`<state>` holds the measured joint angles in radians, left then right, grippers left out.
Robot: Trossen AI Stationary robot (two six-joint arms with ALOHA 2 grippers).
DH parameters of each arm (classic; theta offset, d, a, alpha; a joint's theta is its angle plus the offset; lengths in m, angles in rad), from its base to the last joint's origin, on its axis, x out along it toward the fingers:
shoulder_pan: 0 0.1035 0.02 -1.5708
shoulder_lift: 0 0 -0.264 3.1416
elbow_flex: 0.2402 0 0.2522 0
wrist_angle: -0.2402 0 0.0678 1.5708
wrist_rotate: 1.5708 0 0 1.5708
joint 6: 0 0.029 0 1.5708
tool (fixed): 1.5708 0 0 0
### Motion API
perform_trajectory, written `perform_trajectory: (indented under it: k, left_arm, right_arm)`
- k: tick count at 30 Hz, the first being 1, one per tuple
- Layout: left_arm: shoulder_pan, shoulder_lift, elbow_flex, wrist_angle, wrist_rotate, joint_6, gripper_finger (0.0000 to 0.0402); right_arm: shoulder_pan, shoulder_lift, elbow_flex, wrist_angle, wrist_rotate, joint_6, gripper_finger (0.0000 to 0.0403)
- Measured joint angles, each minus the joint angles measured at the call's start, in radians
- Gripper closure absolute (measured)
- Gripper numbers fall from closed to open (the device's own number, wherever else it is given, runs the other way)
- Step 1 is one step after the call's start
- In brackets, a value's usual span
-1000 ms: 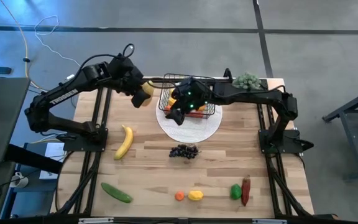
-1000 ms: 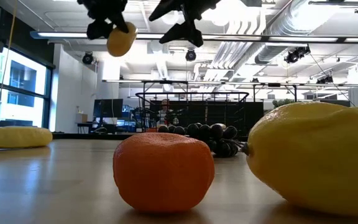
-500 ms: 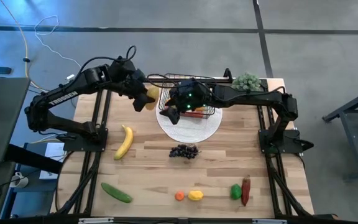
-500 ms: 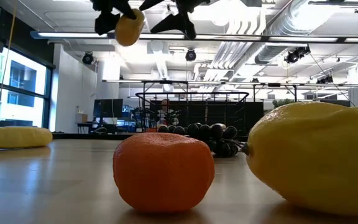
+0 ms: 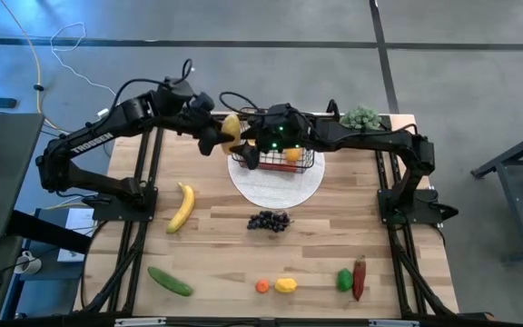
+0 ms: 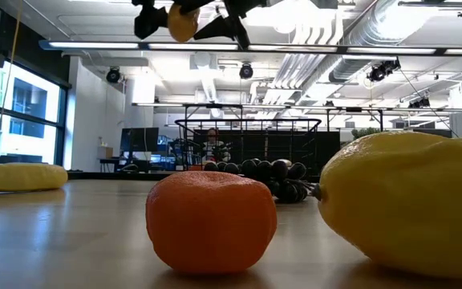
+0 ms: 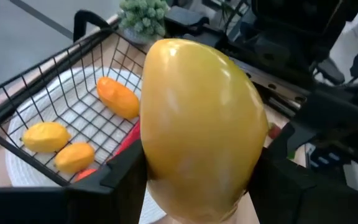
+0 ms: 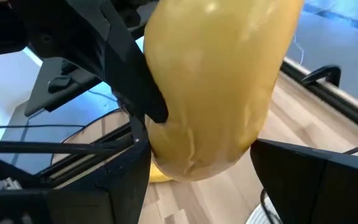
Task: Build produce basket
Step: Put the mango into mesh basket
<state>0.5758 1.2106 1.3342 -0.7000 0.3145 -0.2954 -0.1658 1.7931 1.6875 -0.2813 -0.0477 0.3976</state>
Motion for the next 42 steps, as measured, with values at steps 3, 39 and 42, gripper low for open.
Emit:
perform_trajectory:
  k: [3, 39, 42]
  left_arm:
    - [0.0, 0.0, 0.0, 0.032, -0.005, -0.02, 0.0188]
    - [0.032, -0.008, 0.003, 0.211, -0.014, -0.058, 0.0188]
    - [0.032, -0.008, 0.003, 0.213, -0.014, -0.056, 0.0188]
  right_arm:
    - [-0.008, -0.001, 0.0, 0.011, 0.019, -0.002, 0.0148]
    - [-0.085, -0.01, -0.002, 0.205, -0.129, 0.017, 0.0191]
    - [-0.085, -0.01, -0.002, 0.212, -0.127, 0.017, 0.0213]
